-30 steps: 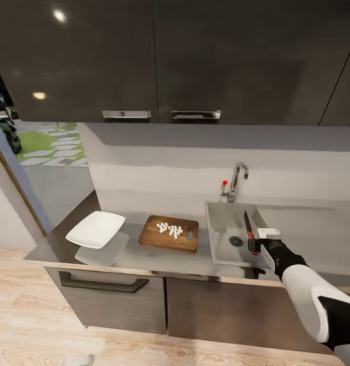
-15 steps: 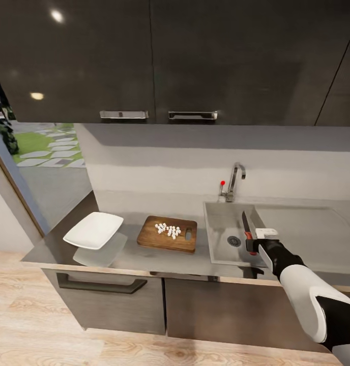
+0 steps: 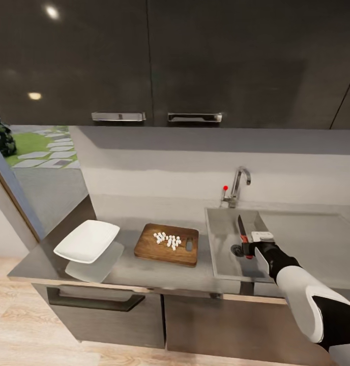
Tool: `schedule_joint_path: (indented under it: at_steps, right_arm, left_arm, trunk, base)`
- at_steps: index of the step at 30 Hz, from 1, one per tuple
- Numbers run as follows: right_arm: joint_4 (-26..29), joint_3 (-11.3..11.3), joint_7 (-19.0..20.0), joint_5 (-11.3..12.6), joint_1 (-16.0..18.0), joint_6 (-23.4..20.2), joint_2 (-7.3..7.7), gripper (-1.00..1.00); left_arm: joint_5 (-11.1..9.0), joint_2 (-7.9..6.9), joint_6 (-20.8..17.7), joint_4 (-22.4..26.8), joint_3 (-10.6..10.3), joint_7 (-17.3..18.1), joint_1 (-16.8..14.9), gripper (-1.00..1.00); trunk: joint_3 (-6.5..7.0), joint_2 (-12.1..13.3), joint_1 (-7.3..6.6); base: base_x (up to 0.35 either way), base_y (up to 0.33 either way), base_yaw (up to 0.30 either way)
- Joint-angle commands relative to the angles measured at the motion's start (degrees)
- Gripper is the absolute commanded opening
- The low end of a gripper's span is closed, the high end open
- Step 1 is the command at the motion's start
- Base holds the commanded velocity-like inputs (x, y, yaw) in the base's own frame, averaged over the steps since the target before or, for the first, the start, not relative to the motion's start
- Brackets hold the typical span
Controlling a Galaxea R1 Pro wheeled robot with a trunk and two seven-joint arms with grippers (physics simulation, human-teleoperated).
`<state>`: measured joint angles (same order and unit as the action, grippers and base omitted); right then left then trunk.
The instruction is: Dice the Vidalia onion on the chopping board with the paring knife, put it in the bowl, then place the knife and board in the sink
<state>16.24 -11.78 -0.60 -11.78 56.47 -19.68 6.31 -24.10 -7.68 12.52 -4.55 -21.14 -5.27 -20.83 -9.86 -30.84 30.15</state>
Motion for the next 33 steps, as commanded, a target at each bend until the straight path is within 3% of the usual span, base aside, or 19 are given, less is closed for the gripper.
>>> schedule_joint_path:
  at_steps: [1,10,14,25,26,33]
  right_arm:
    - [-0.22,-0.39,0.09,-0.58,0.05,-0.28,-0.03,-1.00]
    - [-6.17,-0.38,0.25,-0.46,0.05,0.13,-0.36,-1.00]
    - [-7.08,-0.42,0.24,-0.51,0.05,0.20,-1.38,-1.00]
    - [-8.12,-0.44,0.16,-0.52,0.05,0.25,-1.65,-1.00]
    - [-8.14,-0.44,0.16,-0.52,0.05,0.25,-1.65,1.00]
    - [-8.15,-0.44,0.16,-0.52,0.05,0.25,-1.65,1.00]
  left_arm:
    - [-0.40,0.04,0.31,-0.19,-0.48,0.00,-0.08,1.00]
    - [-0.35,0.04,0.31,-0.19,-0.48,0.00,-0.02,1.00]
    - [-0.34,0.04,0.31,-0.19,-0.48,0.00,-0.01,1.00]
    - [-0.38,0.04,0.23,-0.19,-0.48,0.00,0.00,1.00]
    - [-0.37,0.04,0.23,-0.19,-0.48,0.00,0.00,1.00]
    - [-0.34,0.04,0.22,-0.19,-0.48,-0.06,0.00,1.00]
  trunk:
    - [-0.10,-0.09,0.03]
    - [-0.10,-0.09,0.03]
    - [-0.10,-0.09,0.03]
    - [-0.10,-0.09,0.03]
    - [-0.10,-0.09,0.03]
    - [-0.10,-0.09,0.03]
  base:
    - [0.019,0.000,0.000]
    - [0.101,0.037,0.000]
    - [0.100,0.052,0.000]
    - [0.005,0.002,0.000]
    - [0.000,0.000,0.000]
    - [0.000,0.000,0.000]
